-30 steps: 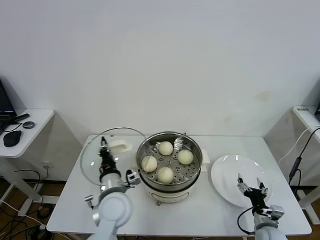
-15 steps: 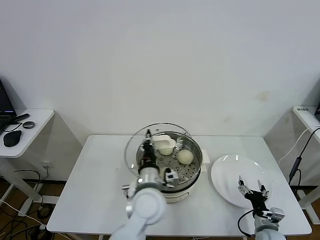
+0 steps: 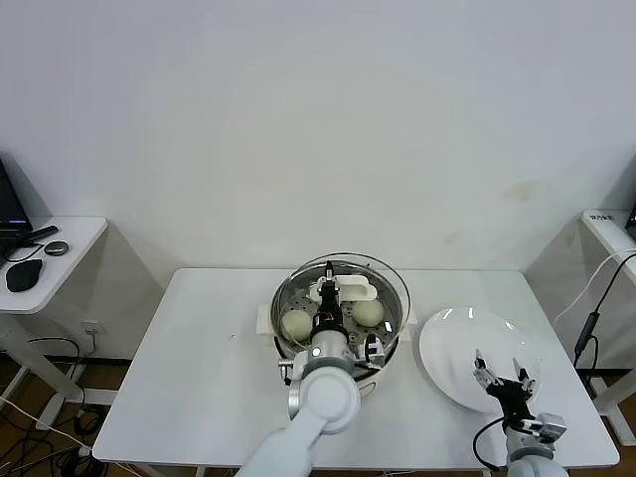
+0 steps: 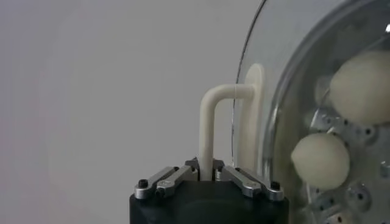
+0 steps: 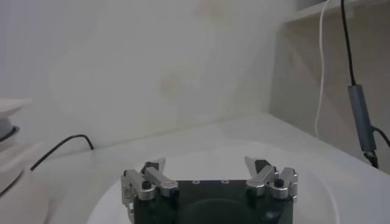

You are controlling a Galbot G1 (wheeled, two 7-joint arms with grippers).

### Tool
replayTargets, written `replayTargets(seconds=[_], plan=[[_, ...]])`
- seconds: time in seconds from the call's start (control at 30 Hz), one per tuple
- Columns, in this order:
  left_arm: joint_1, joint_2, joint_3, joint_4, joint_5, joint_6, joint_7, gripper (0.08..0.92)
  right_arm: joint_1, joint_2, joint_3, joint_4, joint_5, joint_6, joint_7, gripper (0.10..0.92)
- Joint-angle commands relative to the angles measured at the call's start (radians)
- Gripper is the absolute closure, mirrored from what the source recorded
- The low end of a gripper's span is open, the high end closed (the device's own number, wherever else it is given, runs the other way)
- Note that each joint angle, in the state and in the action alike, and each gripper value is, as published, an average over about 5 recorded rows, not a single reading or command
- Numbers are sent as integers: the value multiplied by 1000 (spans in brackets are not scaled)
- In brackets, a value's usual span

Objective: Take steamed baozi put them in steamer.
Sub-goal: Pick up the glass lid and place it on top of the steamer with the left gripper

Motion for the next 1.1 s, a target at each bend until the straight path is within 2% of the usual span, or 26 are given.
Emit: replayTargets(seconds=[0.03, 1.1], plan=[[-30, -13, 7, 98, 32, 1, -14, 822, -1, -2, 2, 2, 0, 1, -1, 203], [40, -13, -35, 24, 17, 1, -9, 822, 0, 14, -13, -6, -21, 11, -6, 203]])
